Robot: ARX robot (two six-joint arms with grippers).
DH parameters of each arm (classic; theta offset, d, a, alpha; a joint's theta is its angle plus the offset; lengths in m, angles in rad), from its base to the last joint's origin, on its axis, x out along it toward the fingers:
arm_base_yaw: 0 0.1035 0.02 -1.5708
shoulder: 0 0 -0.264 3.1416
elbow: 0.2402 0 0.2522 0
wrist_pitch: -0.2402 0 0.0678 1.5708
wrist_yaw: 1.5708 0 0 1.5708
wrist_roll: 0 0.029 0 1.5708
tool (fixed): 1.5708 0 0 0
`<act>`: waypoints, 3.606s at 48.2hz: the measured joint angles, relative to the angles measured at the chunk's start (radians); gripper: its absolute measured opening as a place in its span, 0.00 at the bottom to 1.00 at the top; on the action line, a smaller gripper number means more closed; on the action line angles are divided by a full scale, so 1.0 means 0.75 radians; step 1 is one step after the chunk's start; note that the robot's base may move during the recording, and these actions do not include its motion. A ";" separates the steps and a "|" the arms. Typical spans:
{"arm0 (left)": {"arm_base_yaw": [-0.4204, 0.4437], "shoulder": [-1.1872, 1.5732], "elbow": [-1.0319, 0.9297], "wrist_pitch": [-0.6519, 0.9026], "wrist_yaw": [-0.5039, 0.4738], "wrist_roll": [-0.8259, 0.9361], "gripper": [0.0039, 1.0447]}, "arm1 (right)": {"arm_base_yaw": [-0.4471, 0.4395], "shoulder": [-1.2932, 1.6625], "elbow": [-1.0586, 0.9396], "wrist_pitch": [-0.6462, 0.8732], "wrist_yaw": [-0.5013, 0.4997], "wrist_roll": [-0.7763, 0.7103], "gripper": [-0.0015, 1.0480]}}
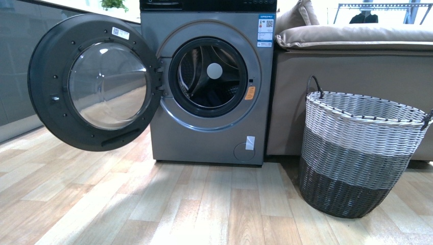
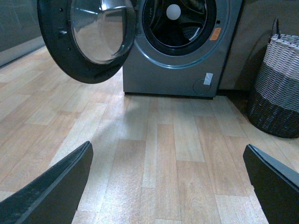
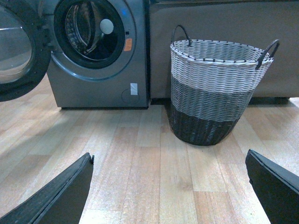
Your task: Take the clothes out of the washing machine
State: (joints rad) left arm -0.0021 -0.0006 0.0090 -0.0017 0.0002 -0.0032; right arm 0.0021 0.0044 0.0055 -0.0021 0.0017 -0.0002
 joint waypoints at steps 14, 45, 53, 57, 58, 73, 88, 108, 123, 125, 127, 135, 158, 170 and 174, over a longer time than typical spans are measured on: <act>0.000 0.000 0.000 0.000 0.000 0.000 0.94 | 0.000 0.000 0.000 0.000 0.000 0.000 0.93; 0.000 0.002 0.000 -0.001 -0.001 0.000 0.94 | 0.000 0.000 0.000 -0.001 -0.003 0.000 0.93; 0.000 0.002 0.000 -0.001 0.000 0.000 0.94 | 0.000 0.000 0.000 0.000 -0.001 0.000 0.93; 0.000 0.003 0.000 -0.001 0.000 0.000 0.94 | 0.000 0.000 0.000 0.000 -0.002 0.000 0.93; 0.000 0.002 0.000 -0.001 0.002 0.000 0.94 | 0.000 0.000 0.000 0.000 0.001 0.000 0.93; 0.000 0.002 0.000 -0.001 -0.001 0.000 0.94 | -0.001 0.000 0.000 0.000 0.000 0.000 0.93; 0.000 0.001 0.000 -0.001 0.003 0.001 0.94 | -0.002 0.000 0.000 -0.001 0.003 0.001 0.93; 0.000 0.001 0.000 -0.001 0.000 0.000 0.94 | -0.002 0.000 0.000 0.000 -0.001 0.000 0.93; 0.000 0.001 0.000 -0.001 0.000 0.000 0.94 | -0.002 0.000 0.000 0.000 -0.001 0.000 0.93; 0.000 0.003 0.000 -0.001 -0.002 0.000 0.94 | -0.002 0.000 0.000 0.000 -0.003 0.000 0.93; 0.000 0.002 0.000 -0.001 0.000 0.000 0.94 | -0.002 0.000 0.000 0.000 -0.002 0.000 0.93; 0.000 0.002 0.000 -0.001 -0.001 0.000 0.94 | -0.002 0.000 0.000 0.000 -0.004 0.000 0.93; 0.000 0.002 0.000 -0.001 0.000 0.001 0.94 | -0.002 0.000 0.000 -0.001 -0.003 0.000 0.93; 0.000 0.001 0.000 -0.001 0.000 0.001 0.94 | -0.002 0.000 0.000 -0.001 -0.004 0.000 0.93; 0.000 0.001 0.000 -0.001 0.000 0.000 0.94 | -0.002 0.000 0.000 -0.001 -0.003 0.000 0.93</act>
State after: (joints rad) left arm -0.0021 0.0002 0.0090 -0.0025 0.0002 -0.0032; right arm 0.0006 0.0044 0.0055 -0.0025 -0.0006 -0.0002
